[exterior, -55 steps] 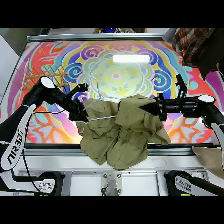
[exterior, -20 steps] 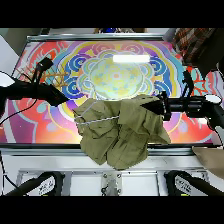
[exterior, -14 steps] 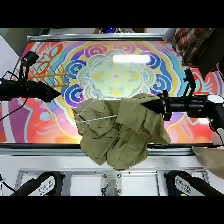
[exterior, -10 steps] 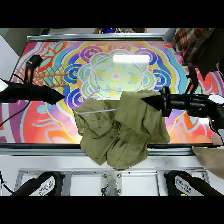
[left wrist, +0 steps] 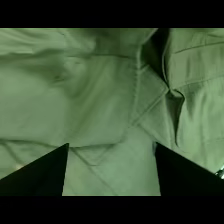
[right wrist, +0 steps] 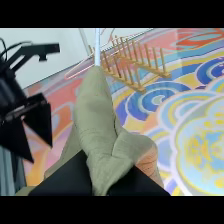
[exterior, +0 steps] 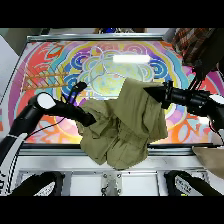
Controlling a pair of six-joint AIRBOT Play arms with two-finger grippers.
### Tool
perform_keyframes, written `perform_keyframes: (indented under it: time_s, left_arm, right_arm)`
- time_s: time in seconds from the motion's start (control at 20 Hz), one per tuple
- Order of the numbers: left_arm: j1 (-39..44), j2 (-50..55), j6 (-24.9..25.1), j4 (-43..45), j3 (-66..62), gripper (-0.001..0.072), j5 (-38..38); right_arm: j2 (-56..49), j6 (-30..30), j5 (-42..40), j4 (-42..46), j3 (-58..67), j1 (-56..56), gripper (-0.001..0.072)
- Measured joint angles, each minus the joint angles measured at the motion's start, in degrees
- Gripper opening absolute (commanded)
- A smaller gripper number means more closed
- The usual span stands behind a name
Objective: Fold the clothes and pants, and hang the long-sleeved shirts on hangers.
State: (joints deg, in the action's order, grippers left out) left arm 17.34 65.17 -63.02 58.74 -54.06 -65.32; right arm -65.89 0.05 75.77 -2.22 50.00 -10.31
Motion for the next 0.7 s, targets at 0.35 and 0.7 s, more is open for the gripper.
perform_keyframes:
  time_s: [0.35,0.7]
  left_arm:
    - [17.7,0.1,-19.5,16.1,8.0,0.0546,19.0]
    - [19.8,4.6,-29.7,22.9,11.6,0.0154,27.7]
  right_arm:
    - [0.0,0.0,-0.8,-0.4,0.0,0.0,0.0009]
    - [0.2,0.0,-0.8,-0.4,0.0,0.0,0.0009]
